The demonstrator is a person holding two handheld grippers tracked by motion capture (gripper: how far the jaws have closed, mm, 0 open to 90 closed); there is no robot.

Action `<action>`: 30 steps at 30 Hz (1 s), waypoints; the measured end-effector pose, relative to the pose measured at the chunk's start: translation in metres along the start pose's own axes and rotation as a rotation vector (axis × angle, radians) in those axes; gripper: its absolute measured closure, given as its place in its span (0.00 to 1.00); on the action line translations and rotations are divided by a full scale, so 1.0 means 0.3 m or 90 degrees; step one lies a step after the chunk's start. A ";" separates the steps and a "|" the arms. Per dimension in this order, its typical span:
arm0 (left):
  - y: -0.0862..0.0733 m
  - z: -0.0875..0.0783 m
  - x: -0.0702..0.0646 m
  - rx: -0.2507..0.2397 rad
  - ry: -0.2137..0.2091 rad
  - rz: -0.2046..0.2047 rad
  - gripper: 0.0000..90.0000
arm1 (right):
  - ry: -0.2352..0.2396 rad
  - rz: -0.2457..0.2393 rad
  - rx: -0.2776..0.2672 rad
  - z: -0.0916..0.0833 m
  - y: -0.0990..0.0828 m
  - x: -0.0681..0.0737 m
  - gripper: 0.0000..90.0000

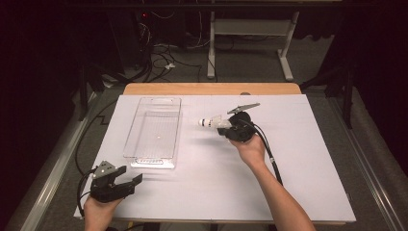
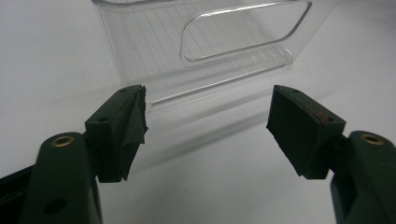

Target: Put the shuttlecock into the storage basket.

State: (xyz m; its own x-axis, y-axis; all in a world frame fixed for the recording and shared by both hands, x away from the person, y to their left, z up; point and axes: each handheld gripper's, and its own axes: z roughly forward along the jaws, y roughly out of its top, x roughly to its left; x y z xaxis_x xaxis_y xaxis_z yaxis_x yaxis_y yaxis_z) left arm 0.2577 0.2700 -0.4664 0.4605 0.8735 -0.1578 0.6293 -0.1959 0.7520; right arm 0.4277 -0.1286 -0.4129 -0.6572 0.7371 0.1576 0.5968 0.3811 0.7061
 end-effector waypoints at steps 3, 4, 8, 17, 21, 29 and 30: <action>0.000 0.000 -0.001 0.000 0.000 0.002 0.32 | 0.002 0.001 0.000 -0.002 0.002 -0.001 0.99; 0.000 0.000 -0.001 0.001 -0.001 0.003 0.32 | 0.003 0.002 0.000 -0.003 0.004 -0.001 0.99; 0.001 0.000 -0.002 0.002 -0.001 0.002 0.32 | 0.002 -0.005 -0.009 -0.009 0.017 0.008 0.99; 0.000 0.000 -0.001 0.000 -0.003 0.002 0.32 | 0.011 -0.009 -0.006 0.004 0.053 0.026 0.99; 0.000 0.000 -0.001 0.000 -0.004 0.002 0.32 | 0.018 -0.013 -0.007 0.014 0.067 0.035 0.99; 0.000 -0.001 -0.002 -0.003 -0.005 0.002 0.32 | 0.030 -0.012 -0.006 0.028 0.095 0.048 0.99; 0.000 -0.001 -0.002 -0.003 -0.005 0.002 0.32 | 0.032 -0.012 -0.008 0.031 0.097 0.049 0.99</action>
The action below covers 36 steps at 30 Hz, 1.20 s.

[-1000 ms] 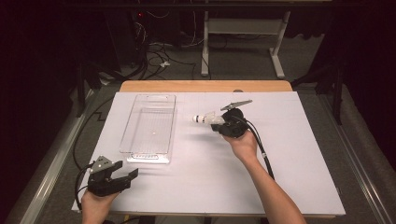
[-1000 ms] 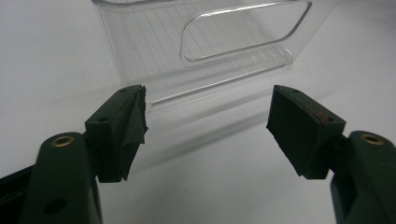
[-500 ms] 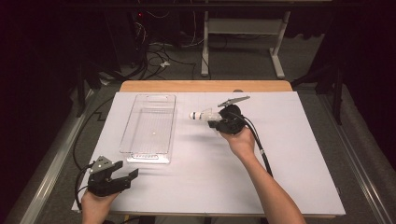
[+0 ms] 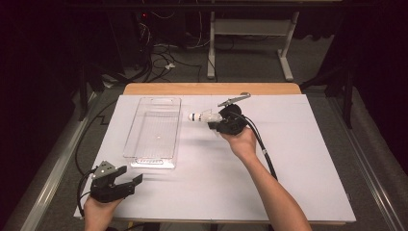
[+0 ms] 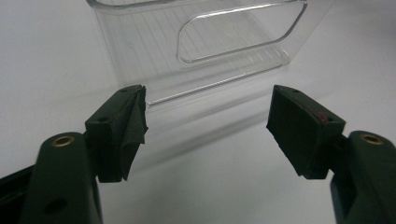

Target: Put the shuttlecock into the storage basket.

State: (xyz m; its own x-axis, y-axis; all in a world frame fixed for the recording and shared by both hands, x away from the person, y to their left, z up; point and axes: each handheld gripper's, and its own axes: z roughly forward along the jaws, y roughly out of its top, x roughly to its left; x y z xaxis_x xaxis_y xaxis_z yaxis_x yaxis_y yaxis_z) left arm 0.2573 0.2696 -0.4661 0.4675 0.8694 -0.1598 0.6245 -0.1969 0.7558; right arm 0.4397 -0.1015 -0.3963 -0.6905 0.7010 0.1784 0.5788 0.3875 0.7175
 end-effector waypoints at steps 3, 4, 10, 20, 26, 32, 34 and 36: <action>0.000 -0.001 0.000 0.000 0.000 0.000 0.32 | 0.003 0.000 0.001 0.005 0.007 0.004 0.99; 0.000 -0.001 0.000 0.000 0.000 0.000 0.32 | 0.004 0.000 0.000 0.006 0.010 0.005 0.99; 0.000 0.000 0.000 0.000 -0.001 0.000 0.32 | 0.011 -0.002 -0.004 0.013 0.030 0.016 0.99; 0.000 0.000 0.002 0.001 -0.002 0.000 0.32 | 0.019 -0.009 -0.001 0.028 0.058 0.037 0.99; -0.001 -0.002 0.006 0.001 -0.001 -0.003 0.32 | 0.024 -0.011 -0.002 0.037 0.072 0.048 0.99; -0.001 -0.001 0.005 0.001 0.000 -0.002 0.32 | 0.026 -0.013 0.002 0.046 0.088 0.059 0.99; -0.001 -0.001 0.005 0.001 0.000 -0.003 0.32 | 0.027 -0.019 0.002 0.052 0.093 0.060 0.99; -0.001 -0.002 0.005 0.001 -0.001 -0.002 0.32 | 0.028 -0.019 0.004 0.056 0.098 0.064 0.99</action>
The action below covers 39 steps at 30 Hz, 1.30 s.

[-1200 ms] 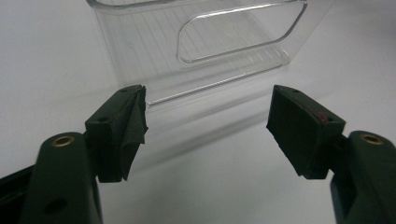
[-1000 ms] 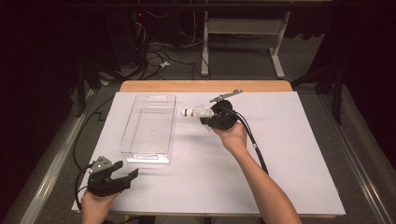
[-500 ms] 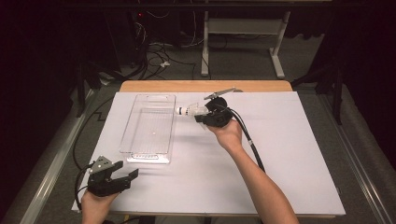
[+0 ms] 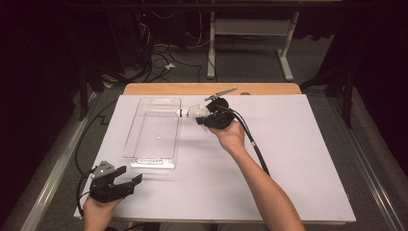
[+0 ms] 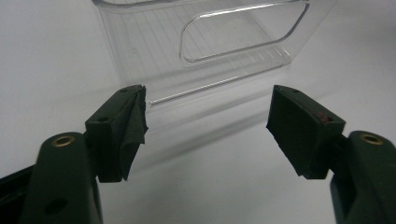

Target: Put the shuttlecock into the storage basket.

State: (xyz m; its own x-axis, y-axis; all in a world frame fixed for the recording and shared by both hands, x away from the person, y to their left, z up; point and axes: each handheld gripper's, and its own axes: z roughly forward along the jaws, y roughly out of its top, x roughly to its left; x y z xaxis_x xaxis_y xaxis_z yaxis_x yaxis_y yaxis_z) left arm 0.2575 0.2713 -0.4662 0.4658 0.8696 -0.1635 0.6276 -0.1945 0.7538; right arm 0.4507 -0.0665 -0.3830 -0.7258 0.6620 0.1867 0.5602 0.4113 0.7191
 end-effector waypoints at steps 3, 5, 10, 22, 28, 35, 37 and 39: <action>0.000 0.001 0.000 0.000 -0.001 0.000 0.32 | 0.002 -0.005 0.000 0.009 0.008 0.005 0.99; 0.000 0.001 0.002 0.001 -0.001 0.001 0.32 | 0.002 -0.006 0.000 0.015 0.014 0.009 0.99; 0.000 0.001 0.003 0.001 -0.001 0.001 0.32 | 0.005 -0.009 0.002 0.027 0.028 0.017 0.99; 0.000 0.001 0.003 0.002 -0.003 0.001 0.32 | 0.007 -0.024 0.007 0.056 0.066 0.037 0.99; -0.001 0.001 0.002 0.001 -0.003 -0.001 0.32 | 0.009 -0.029 0.009 0.071 0.085 0.051 0.99; -0.001 0.001 0.001 -0.001 -0.003 0.000 0.33 | 0.011 -0.037 0.012 0.088 0.100 0.063 0.99; -0.001 0.000 0.000 0.000 -0.003 0.001 0.32 | 0.011 -0.036 0.016 0.092 0.106 0.068 0.99; -0.001 0.000 0.001 -0.001 -0.004 0.000 0.33 | 0.010 -0.040 0.016 0.097 0.112 0.071 0.99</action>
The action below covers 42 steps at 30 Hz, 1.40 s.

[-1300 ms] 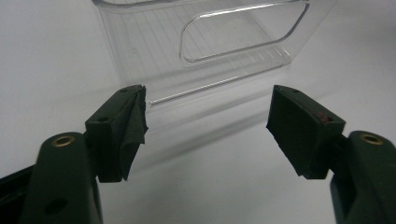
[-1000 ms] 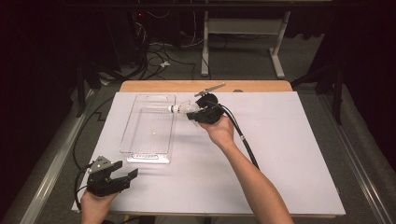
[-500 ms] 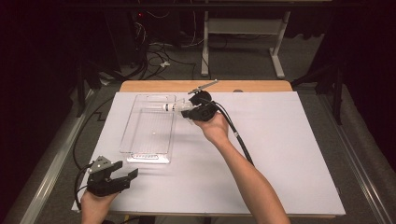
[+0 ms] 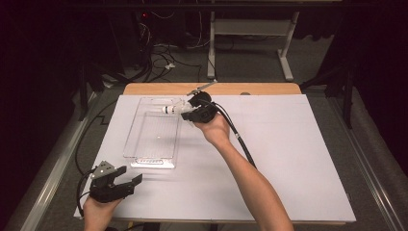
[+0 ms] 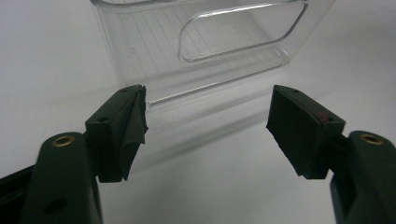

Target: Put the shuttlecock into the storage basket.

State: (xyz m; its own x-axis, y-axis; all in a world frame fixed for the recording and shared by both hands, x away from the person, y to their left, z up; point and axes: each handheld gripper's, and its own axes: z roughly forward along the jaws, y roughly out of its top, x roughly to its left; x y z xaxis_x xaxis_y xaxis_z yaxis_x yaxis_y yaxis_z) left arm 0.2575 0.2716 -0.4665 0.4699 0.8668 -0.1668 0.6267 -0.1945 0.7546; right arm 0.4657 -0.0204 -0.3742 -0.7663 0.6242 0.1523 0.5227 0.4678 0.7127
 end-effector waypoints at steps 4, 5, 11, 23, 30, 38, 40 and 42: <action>0.000 0.000 0.000 0.000 -0.001 0.000 0.33 | -0.001 -0.009 0.004 0.012 0.014 0.009 0.99; 0.000 0.000 0.000 0.000 -0.001 0.000 0.33 | -0.001 -0.011 0.004 0.015 0.018 0.011 0.99; 0.000 0.000 0.001 0.000 -0.003 -0.001 0.33 | 0.003 -0.016 0.010 0.040 0.035 0.026 0.99; -0.001 0.002 0.000 0.001 -0.002 -0.001 0.33 | 0.011 -0.031 0.012 0.074 0.070 0.051 0.99; 0.000 0.003 -0.002 0.002 -0.001 0.000 0.33 | 0.014 -0.034 0.020 0.098 0.084 0.063 0.99; 0.000 0.004 -0.001 0.003 -0.004 -0.001 0.33 | 0.016 -0.038 0.035 0.135 0.094 0.073 0.98; 0.000 0.004 -0.001 0.003 -0.004 -0.001 0.33 | 0.015 -0.039 0.038 0.144 0.097 0.076 0.98; 0.000 0.004 0.000 0.003 -0.004 -0.001 0.33 | 0.016 -0.042 0.042 0.153 0.098 0.078 0.98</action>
State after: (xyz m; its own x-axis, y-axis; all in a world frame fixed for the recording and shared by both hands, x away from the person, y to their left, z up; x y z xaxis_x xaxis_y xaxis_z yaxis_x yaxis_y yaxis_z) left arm 0.2582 0.2710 -0.4673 0.4731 0.8639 -0.1726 0.6307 -0.1953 0.7511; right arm 0.4803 0.0368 -0.3811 -0.8081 0.5757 0.1245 0.4943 0.5479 0.6749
